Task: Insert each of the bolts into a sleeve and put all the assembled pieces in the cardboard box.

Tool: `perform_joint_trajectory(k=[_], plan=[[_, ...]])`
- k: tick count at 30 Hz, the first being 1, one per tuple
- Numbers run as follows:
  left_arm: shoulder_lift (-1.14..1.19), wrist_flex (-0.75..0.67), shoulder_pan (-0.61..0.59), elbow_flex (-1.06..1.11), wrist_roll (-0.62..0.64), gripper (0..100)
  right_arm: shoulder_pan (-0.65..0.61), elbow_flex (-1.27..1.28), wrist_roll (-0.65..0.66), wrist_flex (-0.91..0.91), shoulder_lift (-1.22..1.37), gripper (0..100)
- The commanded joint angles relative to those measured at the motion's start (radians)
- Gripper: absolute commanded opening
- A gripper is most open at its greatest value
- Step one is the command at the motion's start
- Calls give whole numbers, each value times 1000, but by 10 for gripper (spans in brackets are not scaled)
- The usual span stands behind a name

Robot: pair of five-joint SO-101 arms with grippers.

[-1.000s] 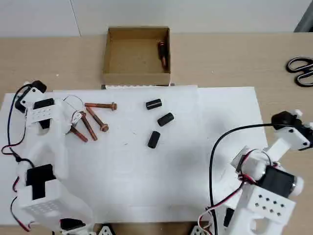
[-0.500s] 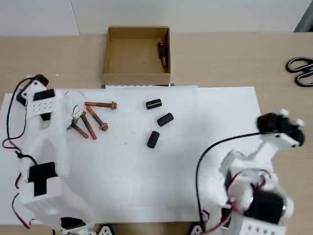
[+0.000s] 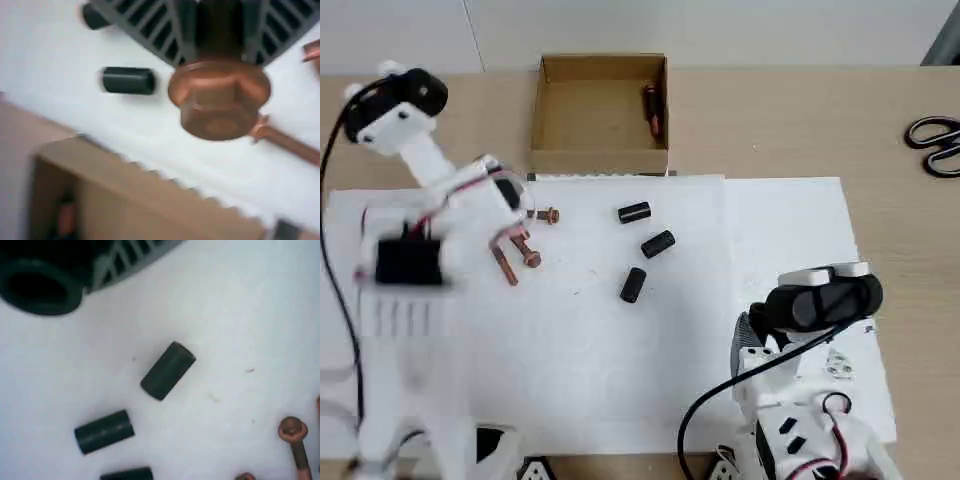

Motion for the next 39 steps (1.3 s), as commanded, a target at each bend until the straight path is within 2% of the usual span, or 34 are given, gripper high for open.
perform_joint_trajectory(k=[1, 5, 10, 16, 21, 28, 34, 39], plan=[[-218, -110, 28, 104, -6, 5, -12, 35, 72, -67, -1, 3], [-411, -218, 34, 303, -49, 5, -107, 123, 103, -185, -1, 3], [-647, -342, 40, 578, -68, 5, -332, 267, 104, -352, -1, 3], [-907, -359, 149, 769, -94, 5, -530, 404, 109, -495, -1, 3], [-1062, -358, 252, 874, -94, 5, -656, 488, 173, -618, -1, 3], [-1168, -358, 333, 947, -94, 5, -708, 571, 198, -694, -1, 3], [-1172, -358, 338, 954, -89, 5, -708, 589, 198, -757, -1, 3], [-1172, -358, 414, 955, -69, 5, -708, 588, 198, -762, -1, 3]])
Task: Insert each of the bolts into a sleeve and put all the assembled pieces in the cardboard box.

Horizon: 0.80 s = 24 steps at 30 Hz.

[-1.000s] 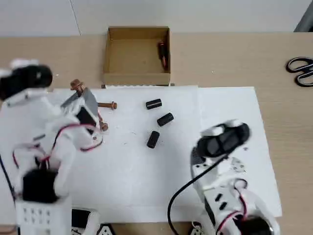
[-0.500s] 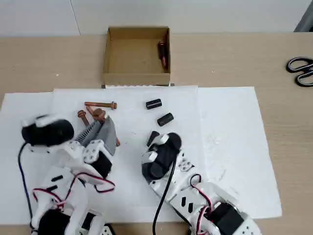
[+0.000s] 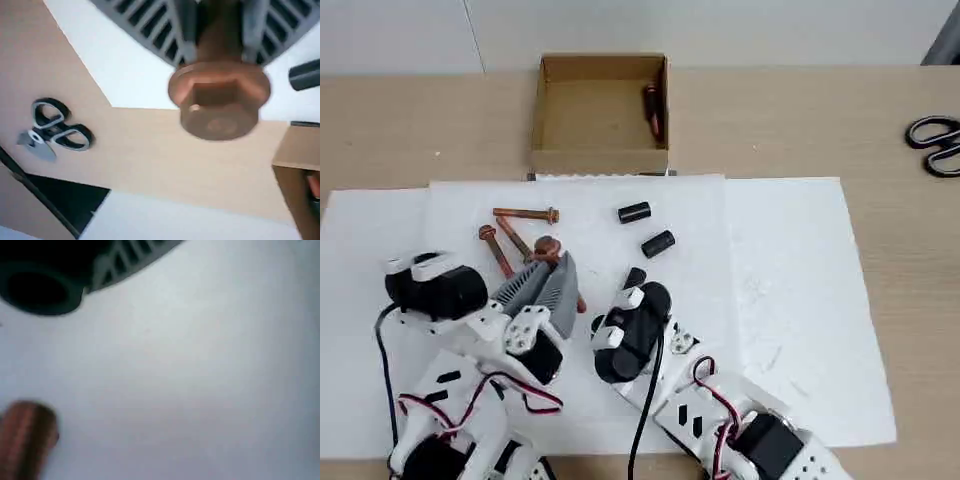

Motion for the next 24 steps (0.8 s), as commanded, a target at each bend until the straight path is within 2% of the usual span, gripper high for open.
perform_joint_trajectory(k=[1, 11, 20, 24], plan=[[-8, -31, 51, 4, 29, 5, -8, -8, 9, -31, -7, 3], [-8, -29, 81, 58, 38, 5, -8, -12, 11, -91, -7, 3], [-8, -29, 74, 64, 37, 5, -8, -58, 12, -84, -5, 3], [-8, -38, 49, 62, 40, 5, -8, -61, 9, -27, -7, 3]])
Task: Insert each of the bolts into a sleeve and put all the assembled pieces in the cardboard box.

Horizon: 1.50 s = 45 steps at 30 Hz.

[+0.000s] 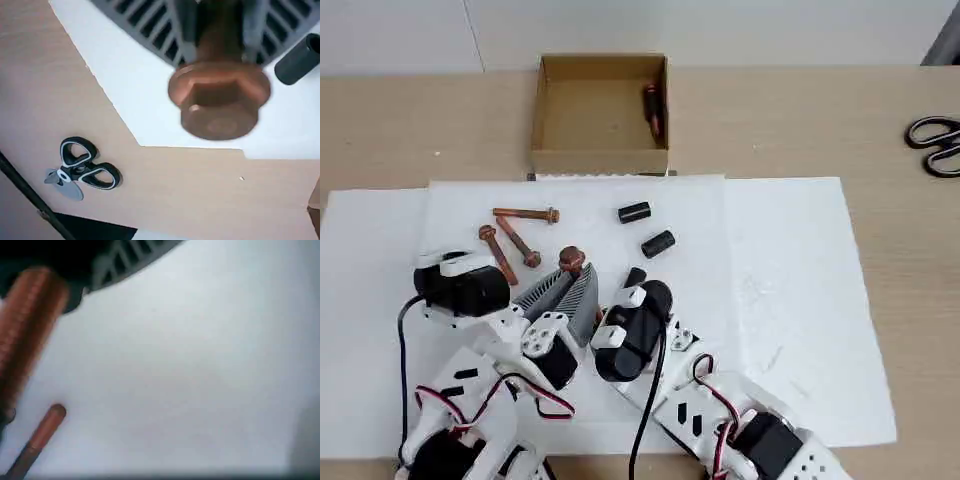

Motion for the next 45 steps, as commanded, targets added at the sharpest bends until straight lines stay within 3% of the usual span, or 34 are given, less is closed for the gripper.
perform_joint_trajectory(k=[1, 11, 18, 29, 34, 45], plan=[[0, -40, -40, 1, 5, 5, -8, -64, 5, 27, -10, 3], [0, -41, -74, 2, 5, 5, -8, -95, 5, 27, -10, 3], [0, -32, 0, 2, 6, 5, -8, -95, 5, 27, -10, 3], [0, 17, 6, 2, 0, 5, -7, -95, 8, 27, -10, 3], [0, 74, 2, -4, -92, 5, -4, -95, 9, -15, -10, 3], [0, 129, -2, -5, -157, 5, 4, -132, 12, -19, -7, 3]])
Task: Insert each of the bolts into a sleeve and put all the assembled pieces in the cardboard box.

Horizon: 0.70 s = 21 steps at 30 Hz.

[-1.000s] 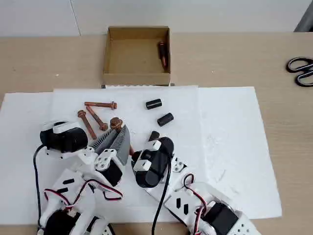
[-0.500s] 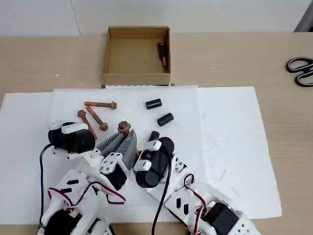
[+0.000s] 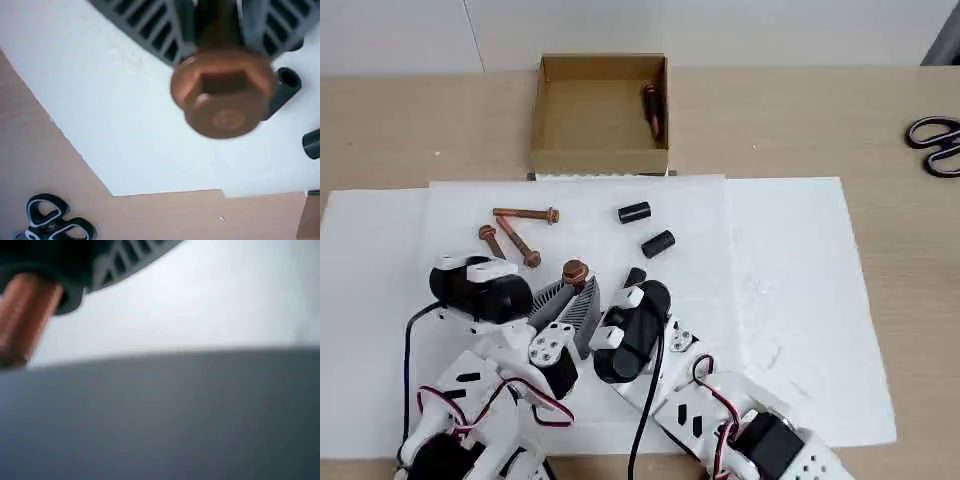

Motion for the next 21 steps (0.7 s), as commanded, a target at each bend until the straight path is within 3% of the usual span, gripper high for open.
perform_joint_trajectory(k=[1, 7, 13, 21], plan=[[3, 28, -11, -7, -29, 5, 19, -103, 21, -39, -7, 3], [2, 23, -12, -36, -25, 5, 77, -115, 64, -41, -13, 3], [3, 52, -109, -58, -26, 5, 74, -129, 60, -41, -13, 3], [3, 83, -31, -30, -23, 5, 73, -130, 60, -44, -7, 3]])
